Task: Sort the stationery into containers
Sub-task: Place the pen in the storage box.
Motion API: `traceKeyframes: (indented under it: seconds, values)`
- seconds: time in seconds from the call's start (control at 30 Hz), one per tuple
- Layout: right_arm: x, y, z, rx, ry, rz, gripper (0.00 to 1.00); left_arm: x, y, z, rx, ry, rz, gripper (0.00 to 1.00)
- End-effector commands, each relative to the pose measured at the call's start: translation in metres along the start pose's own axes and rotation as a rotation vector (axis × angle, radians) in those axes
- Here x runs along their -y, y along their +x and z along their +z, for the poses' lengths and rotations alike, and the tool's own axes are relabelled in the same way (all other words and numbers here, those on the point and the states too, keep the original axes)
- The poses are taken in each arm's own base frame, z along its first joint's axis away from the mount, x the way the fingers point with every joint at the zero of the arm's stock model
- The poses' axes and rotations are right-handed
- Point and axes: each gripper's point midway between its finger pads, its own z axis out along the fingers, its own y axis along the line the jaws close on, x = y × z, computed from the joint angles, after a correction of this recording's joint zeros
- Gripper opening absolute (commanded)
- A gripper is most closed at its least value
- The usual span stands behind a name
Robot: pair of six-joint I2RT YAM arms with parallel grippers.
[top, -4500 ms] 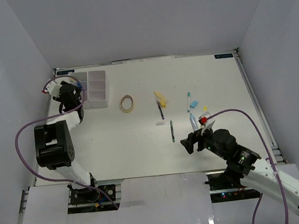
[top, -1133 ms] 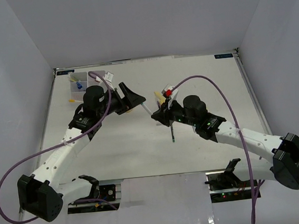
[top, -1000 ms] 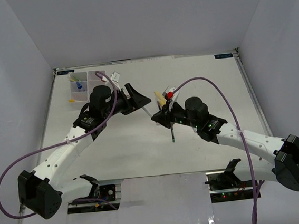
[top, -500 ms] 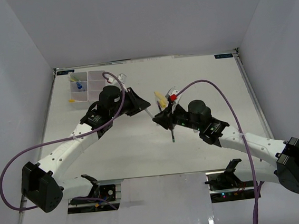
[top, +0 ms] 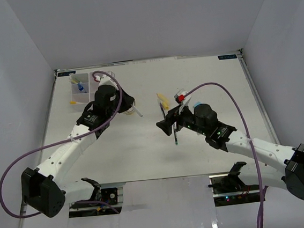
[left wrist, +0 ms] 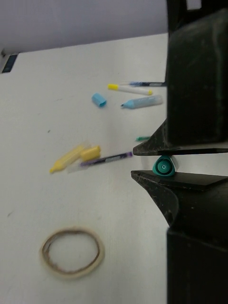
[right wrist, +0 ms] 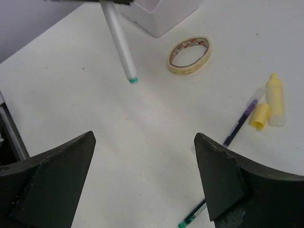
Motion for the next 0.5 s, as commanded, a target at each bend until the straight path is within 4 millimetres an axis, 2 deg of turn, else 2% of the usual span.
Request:
traceKeyframes:
  seconds: [0.0,0.03,0.07,0.1,0.13,0.2,0.23,0.43,0.47]
  values:
    - [0.026,-0.004,-0.010,0.030,0.132,0.021,0.90,-0.052,-0.065,-0.013,0.199,-0.177,0.013,0.01]
    - [0.029,-0.001,-0.012,0.025,0.147,0.020,0.90,-0.080,-0.083,-0.016,0.242,-0.239,-0.019,0.01]
    - [0.034,-0.001,-0.016,0.026,0.170,0.013,0.90,-0.092,-0.096,-0.019,0.287,-0.263,-0.037,0.01]
    - [0.038,0.006,-0.019,0.016,0.183,0.013,0.90,-0.107,-0.101,-0.021,0.311,-0.297,-0.051,0.02]
    - [0.039,0.006,-0.022,0.022,0.191,0.010,0.90,-0.130,-0.114,-0.027,0.357,-0.351,-0.075,0.02]
    - [0.046,0.010,-0.026,0.021,0.218,0.004,0.90,-0.150,-0.134,-0.032,0.433,-0.390,-0.099,0.04]
    - [0.048,0.014,-0.028,0.018,0.227,0.002,0.90,-0.169,-0.147,-0.038,0.481,-0.427,-0.121,0.04]
    - [0.061,0.026,-0.038,0.009,0.263,-0.008,0.90,-0.241,-0.178,-0.045,0.622,-0.573,-0.213,0.05]
    - [0.063,0.028,-0.039,0.006,0.266,-0.007,0.90,-0.246,-0.185,-0.044,0.650,-0.577,-0.215,0.05]
